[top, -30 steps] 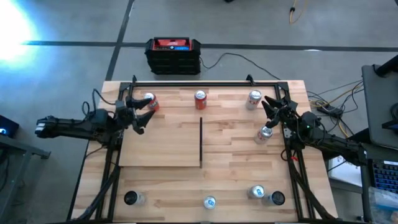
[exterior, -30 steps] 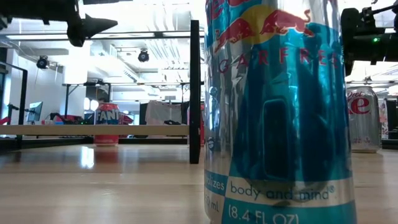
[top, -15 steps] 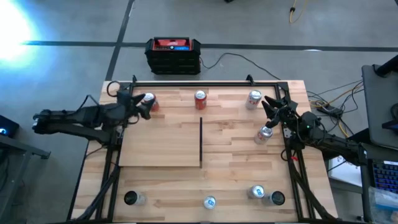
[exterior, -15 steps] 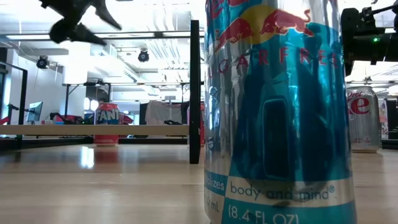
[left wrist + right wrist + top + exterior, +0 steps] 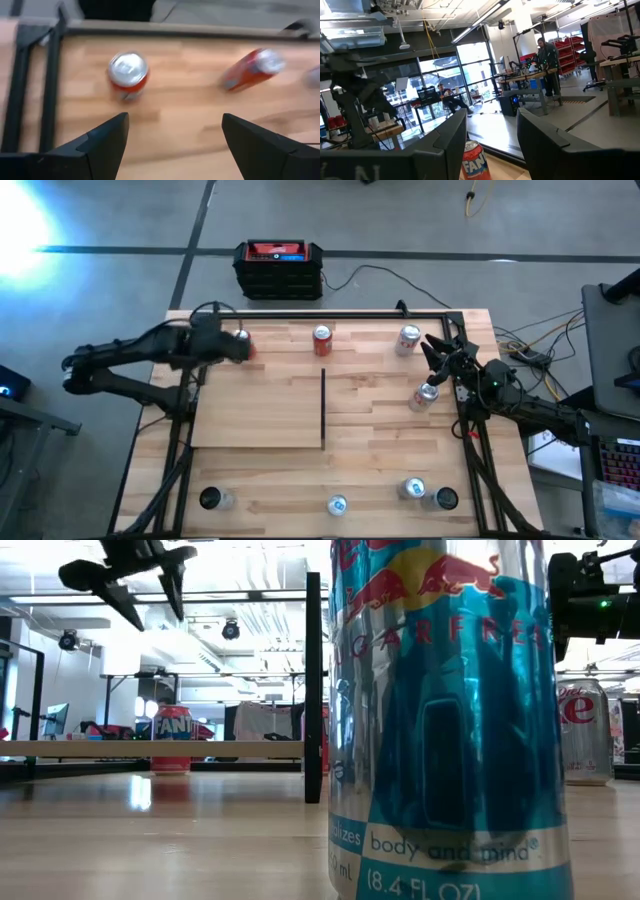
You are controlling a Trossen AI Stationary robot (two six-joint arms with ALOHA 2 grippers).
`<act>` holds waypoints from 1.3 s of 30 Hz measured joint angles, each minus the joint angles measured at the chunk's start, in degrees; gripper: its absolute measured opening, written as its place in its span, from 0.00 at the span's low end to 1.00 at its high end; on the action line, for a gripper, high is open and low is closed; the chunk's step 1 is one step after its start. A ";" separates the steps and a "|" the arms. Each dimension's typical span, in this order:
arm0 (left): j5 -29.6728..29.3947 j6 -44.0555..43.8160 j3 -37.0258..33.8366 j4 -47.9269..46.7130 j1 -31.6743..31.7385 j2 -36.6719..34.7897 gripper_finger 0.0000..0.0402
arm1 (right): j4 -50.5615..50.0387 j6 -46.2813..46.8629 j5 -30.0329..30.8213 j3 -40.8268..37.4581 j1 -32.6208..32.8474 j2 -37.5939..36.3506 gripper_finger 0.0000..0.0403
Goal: Place canned beverage on shelf
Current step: Put the left red soda can on the shelf
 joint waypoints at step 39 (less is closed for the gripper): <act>34.87 10.64 -1.17 10.07 43.19 27.02 0.76 | 0.02 0.00 0.02 0.00 0.00 0.00 0.39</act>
